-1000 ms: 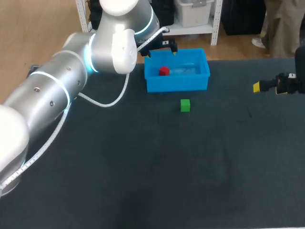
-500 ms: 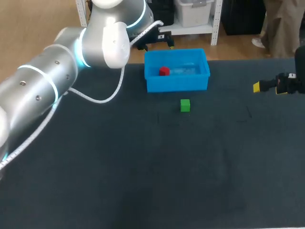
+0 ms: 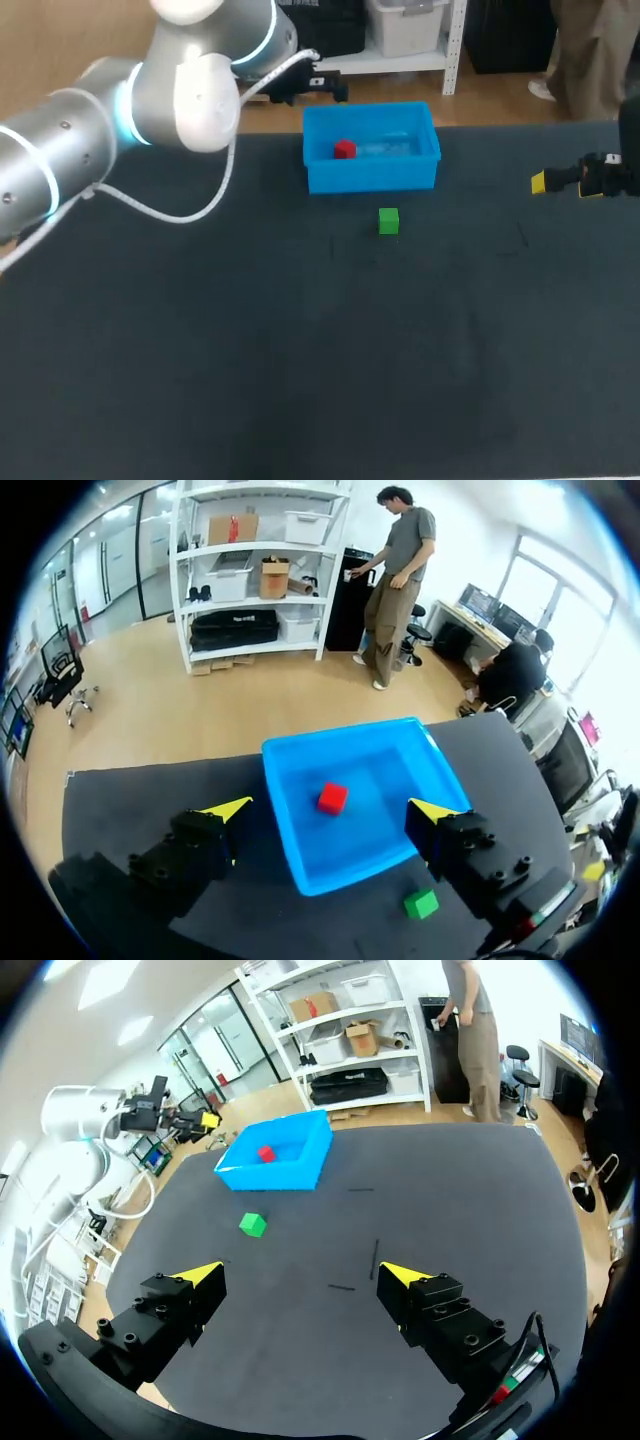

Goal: Use the left arm to pick the red cube and place it into the blue plastic box first, then use the right arm to grasp the green cube and put it into the same blue plastic box after the first action is fully finished.

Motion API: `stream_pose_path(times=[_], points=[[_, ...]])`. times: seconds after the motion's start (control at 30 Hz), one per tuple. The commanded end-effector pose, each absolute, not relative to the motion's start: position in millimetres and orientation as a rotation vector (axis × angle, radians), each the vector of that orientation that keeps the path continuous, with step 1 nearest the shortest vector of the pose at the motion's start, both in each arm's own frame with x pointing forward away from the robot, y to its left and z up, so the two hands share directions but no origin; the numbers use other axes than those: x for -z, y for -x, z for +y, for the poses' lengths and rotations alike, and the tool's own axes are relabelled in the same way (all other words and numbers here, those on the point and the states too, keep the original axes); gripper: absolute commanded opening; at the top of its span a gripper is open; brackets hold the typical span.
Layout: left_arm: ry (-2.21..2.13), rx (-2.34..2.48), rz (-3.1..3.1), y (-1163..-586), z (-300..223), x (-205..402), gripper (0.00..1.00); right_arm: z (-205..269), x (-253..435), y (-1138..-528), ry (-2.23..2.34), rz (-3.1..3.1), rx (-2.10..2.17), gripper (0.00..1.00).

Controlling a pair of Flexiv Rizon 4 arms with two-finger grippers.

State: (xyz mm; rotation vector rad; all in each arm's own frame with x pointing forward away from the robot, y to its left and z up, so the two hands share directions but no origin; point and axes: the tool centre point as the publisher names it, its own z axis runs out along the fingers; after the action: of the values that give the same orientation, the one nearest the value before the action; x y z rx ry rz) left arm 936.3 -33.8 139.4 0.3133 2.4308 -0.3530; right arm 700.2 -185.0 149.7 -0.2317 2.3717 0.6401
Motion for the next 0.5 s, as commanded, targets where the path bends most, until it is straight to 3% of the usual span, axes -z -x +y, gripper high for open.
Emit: stream_pose_path(times=[0.03, 0.5], points=[[-0.319, 0.375, 2.372, -904.0, -16.8, -153.1, 1.0, -185.7, -149.6, -700.6, 0.234, 2.372, -0.643, 1.0], [-0.393, 0.407, 2.324, -885.5, -0.9, -185.2, 1.0, -185.7, -149.6, -700.6, 0.234, 2.372, -0.643, 1.0]])
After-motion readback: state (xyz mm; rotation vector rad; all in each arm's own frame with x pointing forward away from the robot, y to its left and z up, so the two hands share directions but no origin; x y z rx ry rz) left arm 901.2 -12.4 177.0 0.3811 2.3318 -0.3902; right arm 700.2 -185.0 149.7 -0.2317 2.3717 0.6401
